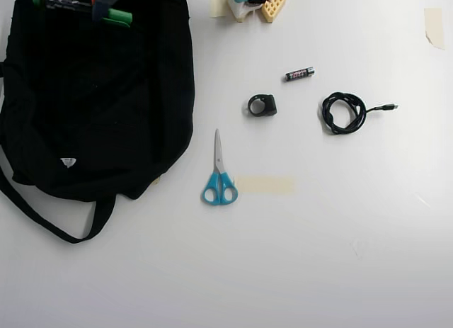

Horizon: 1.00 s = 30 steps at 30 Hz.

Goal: Put the green marker into the black bag

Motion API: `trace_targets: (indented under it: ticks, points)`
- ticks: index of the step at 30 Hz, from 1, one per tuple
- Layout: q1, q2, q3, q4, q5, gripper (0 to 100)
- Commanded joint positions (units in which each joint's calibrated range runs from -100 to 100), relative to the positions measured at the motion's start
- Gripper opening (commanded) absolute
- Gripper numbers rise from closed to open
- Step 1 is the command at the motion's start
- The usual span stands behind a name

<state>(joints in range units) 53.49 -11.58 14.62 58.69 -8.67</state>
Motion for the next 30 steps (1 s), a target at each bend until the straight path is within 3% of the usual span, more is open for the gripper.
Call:
trace_targets:
  ticks: [1,4,12,15,17,21,26,28,30]
  points:
    - [2.0,8.1,-1.1,-6.4,3.1,2]
    - [1.3,14.5,-1.3,-12.6,4.6,2]
    - [-1.4,15.5,-1.2,-12.6,4.5,3]
    - [-1.4,15.4,-0.6,-12.6,4.3,22]
    - [-1.3,15.4,-1.2,-12.6,4.1,29]
    - [-1.1,15.4,-1.2,-12.6,4.1,34]
    - [-2.2,14.2,-0.5,-11.8,3.9,30]
    - [-4.8,14.0,-1.6,-11.8,3.9,2]
    - [-8.8,11.2,-1.3,-11.1,1.9,2]
